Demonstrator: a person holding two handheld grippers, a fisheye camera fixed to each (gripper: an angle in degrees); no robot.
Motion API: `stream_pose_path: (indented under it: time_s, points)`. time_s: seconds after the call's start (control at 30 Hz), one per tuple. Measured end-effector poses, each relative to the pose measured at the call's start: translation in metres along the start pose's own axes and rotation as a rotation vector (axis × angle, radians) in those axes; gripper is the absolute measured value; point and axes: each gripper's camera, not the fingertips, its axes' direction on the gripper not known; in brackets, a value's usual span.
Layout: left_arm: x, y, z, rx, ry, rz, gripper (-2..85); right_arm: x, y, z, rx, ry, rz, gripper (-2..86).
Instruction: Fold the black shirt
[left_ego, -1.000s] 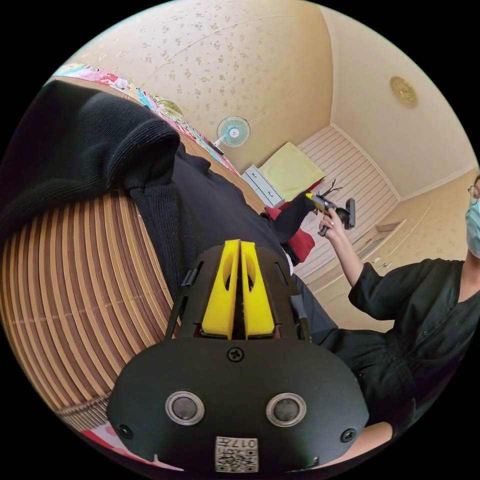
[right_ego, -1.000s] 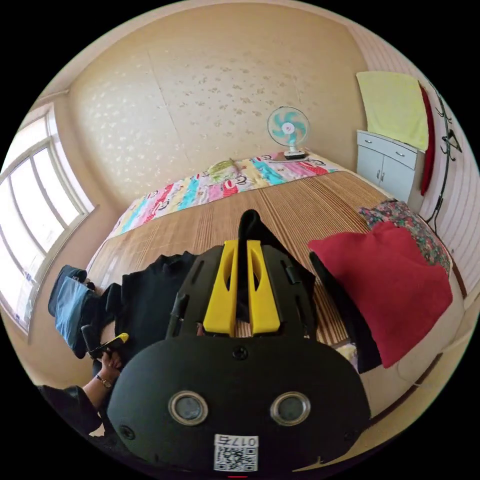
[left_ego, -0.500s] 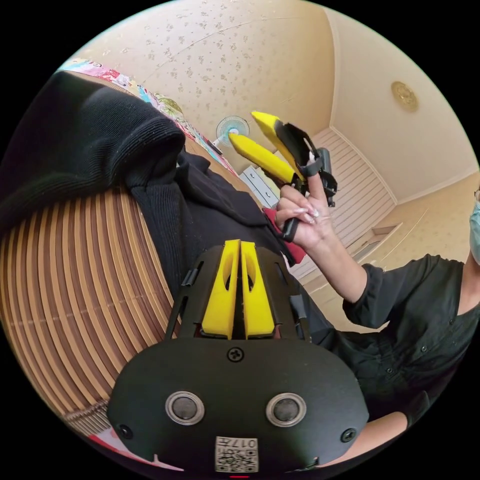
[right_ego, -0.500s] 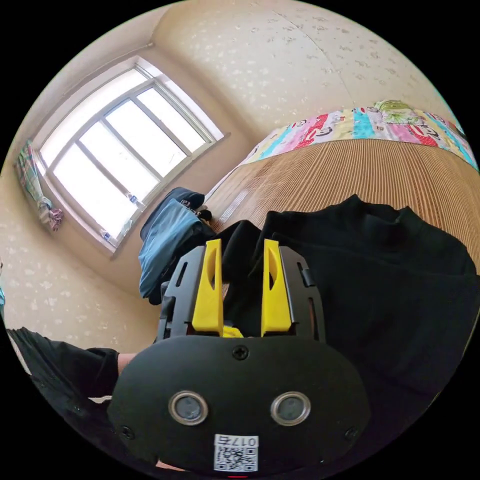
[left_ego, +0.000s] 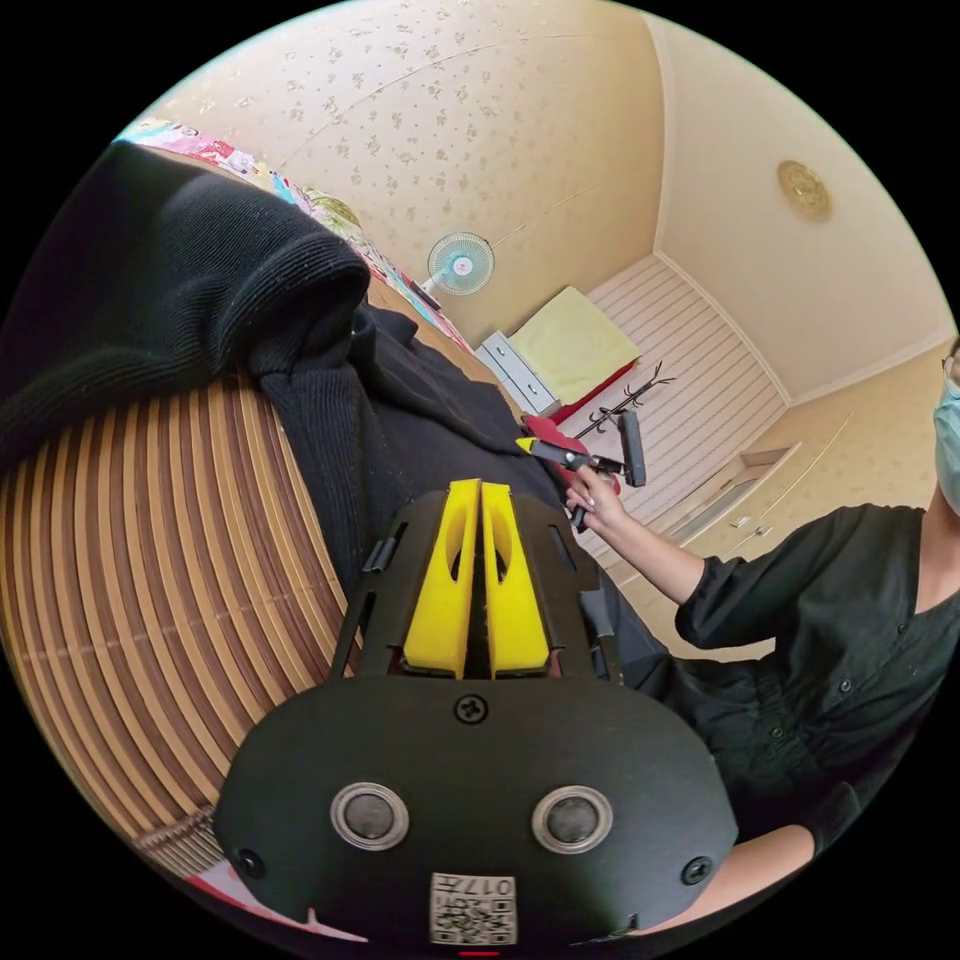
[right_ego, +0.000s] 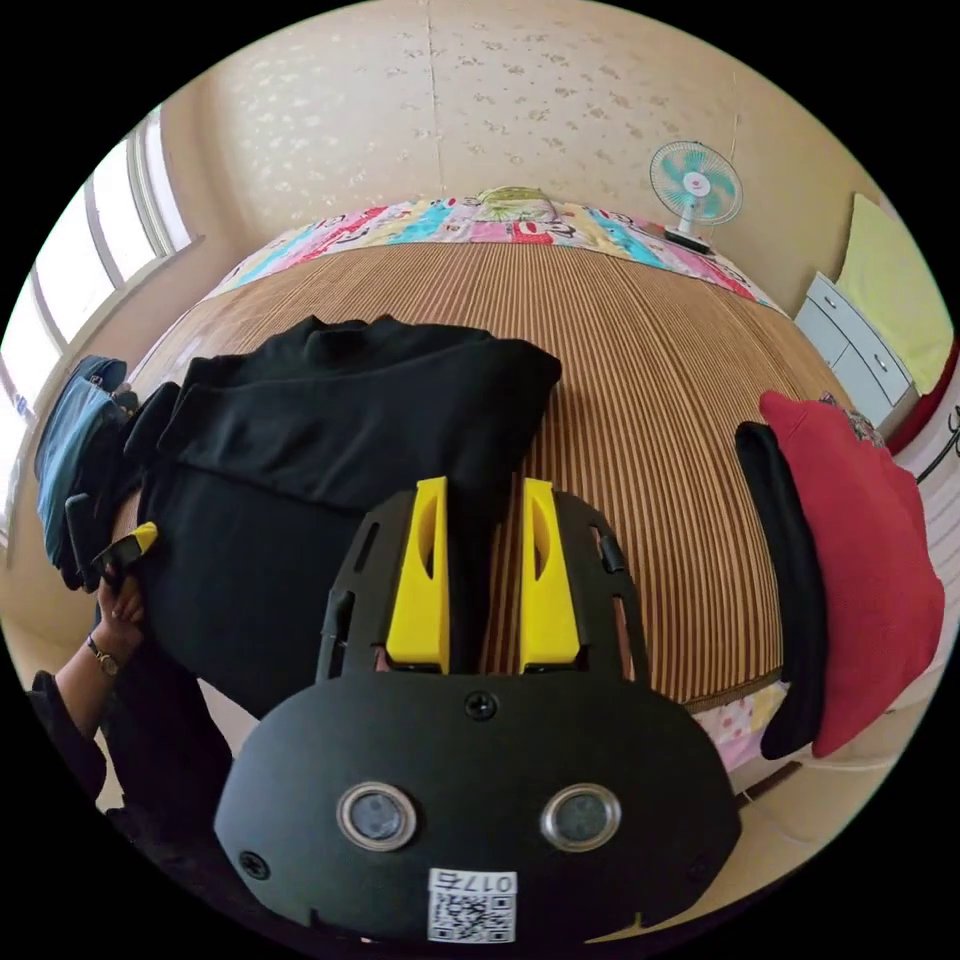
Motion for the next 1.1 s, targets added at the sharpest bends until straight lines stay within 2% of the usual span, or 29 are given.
stream_pose_path:
  time_s: [0.1, 0.17, 0.23, 0.3, 0.43, 0.5, 0.57, 0.77, 0.87, 1.0, 1.07, 1.1]
  points:
    - [0.002, -0.003, 0.003, -0.002, 0.006, -0.005, -1.0, 0.048, 0.006, 0.003, 0.006, -0.098, 0.144, 11.3]
    - [0.003, -0.005, 0.005, -0.002, 0.004, -0.008, -1.0, 0.057, 0.008, -0.014, 0.065, -0.084, 0.177, 10.5]
    - [0.005, -0.007, 0.008, 0.001, -0.001, -0.015, -1.0, 0.04, 0.015, -0.048, 0.212, -0.032, 0.111, 10.0]
    - [0.006, -0.008, 0.01, 0.003, -0.005, -0.02, -1.0, 0.014, 0.013, -0.061, 0.271, -0.073, -0.001, 10.4]
    - [0.007, -0.01, 0.015, 0.003, -0.004, -0.025, -1.0, -0.061, -0.01, -0.034, 0.184, -0.353, -0.371, 11.4]
    - [0.008, -0.011, 0.017, 0.003, -0.001, -0.024, -1.0, -0.09, -0.02, -0.016, 0.142, -0.362, -0.454, 11.8]
    - [0.008, -0.011, 0.019, 0.002, 0.002, -0.024, -1.0, -0.113, -0.032, 0.004, 0.07, -0.314, -0.476, 12.1]
    - [0.01, -0.011, 0.027, 0.001, 0.001, -0.018, -1.0, -0.129, -0.052, 0.048, -0.04, -0.344, -0.57, 10.5]
    - [0.011, -0.011, 0.03, 0.001, -0.002, -0.017, -1.0, -0.107, -0.057, 0.052, -0.045, -0.377, -0.524, 6.2]
    - [0.011, -0.01, 0.035, 0.002, -0.005, -0.015, -1.0, -0.054, -0.063, 0.022, 0.08, -0.43, -0.429, 4.9]
    - [0.011, -0.009, 0.037, 0.003, -0.006, -0.013, -1.0, -0.043, -0.071, 0.029, 0.033, -0.423, -0.467, 5.6]
    - [0.011, -0.008, 0.038, 0.003, -0.006, -0.012, -1.0, -0.037, -0.081, 0.039, -0.061, -0.425, -0.49, 6.4]
